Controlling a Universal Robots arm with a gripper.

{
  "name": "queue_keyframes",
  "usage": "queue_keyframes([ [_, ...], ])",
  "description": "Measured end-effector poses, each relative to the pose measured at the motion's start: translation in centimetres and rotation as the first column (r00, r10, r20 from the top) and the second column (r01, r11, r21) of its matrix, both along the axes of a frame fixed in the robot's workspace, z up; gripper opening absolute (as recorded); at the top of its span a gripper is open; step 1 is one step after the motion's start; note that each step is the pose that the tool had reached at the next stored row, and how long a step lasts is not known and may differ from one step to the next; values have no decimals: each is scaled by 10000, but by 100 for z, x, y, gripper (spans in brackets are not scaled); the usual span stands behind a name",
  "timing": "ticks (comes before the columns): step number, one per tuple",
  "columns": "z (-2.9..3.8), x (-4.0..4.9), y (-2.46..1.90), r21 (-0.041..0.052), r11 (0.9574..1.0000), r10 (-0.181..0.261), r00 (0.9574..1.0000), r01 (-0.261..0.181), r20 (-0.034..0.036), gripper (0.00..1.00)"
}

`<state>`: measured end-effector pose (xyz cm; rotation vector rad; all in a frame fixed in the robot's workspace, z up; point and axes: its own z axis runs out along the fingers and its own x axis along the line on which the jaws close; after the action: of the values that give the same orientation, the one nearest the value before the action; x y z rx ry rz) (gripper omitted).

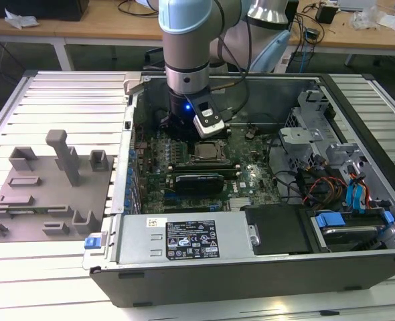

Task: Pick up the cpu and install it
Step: 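Close the cpu cover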

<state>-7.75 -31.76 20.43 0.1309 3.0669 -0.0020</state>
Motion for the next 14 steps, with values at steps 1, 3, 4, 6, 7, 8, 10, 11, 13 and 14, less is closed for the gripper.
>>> queue_keyframes([
  [1,4,0,0,2,10000,-1,10000,1,2,11],
  [3,25,0,0,2,10000,0,10000,0,4,11],
  [4,33,0,0,0,10000,0,10000,0,5,11],
  [6,68,0,0,1,10000,0,10000,0,18,11],
  [7,97,-1,0,1,10000,0,10000,0,22,11],
  [8,127,-1,0,0,10000,0,10000,0,24,11],
  [10,240,-1,0,1,10000,0,10000,0,27,11],
  [11,266,-1,0,-1,10000,0,10000,0,27,11],
  [13,266,2,0,-1,10000,0,10000,0,28,11],
  [14,266,16,0,-5,10000,0,10000,0,27,11],
])
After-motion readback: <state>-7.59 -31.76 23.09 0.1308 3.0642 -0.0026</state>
